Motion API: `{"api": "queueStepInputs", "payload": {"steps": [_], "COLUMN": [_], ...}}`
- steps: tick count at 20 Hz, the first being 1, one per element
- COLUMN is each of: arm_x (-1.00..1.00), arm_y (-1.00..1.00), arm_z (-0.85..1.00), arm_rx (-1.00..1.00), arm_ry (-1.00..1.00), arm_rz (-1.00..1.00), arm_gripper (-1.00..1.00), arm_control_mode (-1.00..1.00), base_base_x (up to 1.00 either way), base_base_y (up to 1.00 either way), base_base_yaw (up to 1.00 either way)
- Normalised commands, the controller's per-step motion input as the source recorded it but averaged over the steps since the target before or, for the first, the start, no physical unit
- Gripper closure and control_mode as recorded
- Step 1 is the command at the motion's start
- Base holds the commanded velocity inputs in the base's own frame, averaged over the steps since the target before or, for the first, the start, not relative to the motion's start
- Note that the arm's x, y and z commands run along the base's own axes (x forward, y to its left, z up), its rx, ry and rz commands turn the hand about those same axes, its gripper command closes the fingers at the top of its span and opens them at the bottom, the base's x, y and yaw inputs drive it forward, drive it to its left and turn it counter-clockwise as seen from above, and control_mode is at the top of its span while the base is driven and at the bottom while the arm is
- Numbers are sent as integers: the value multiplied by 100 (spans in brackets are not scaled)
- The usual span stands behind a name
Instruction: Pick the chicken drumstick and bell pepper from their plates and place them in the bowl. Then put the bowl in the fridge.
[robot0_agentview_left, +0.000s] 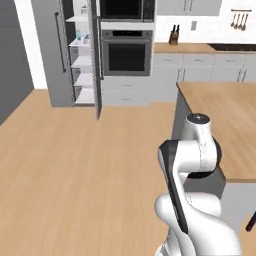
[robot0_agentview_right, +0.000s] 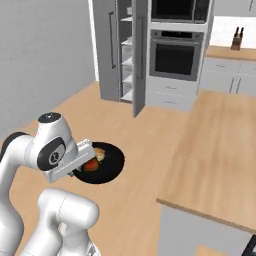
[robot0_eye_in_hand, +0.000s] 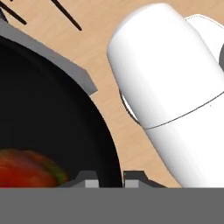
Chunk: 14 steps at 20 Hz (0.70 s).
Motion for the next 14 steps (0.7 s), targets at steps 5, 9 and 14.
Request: {"api": "queueStepInputs", "payload": {"steps": [5,9,14], "arm_x": [0,0,0], "arm_y": [0,0,0], "arm_z": [0,0,0], "arm_rx": [0,0,0], "arm_ry": [0,0,0], "arm_rz": [0,0,0], "arm_gripper": [100,100,100], "arm_control_mode": [100,100,100], "base_base_x": [99,100,100], "base_base_y": [96,45,4], "base_base_yaw": [35,41,41]}}
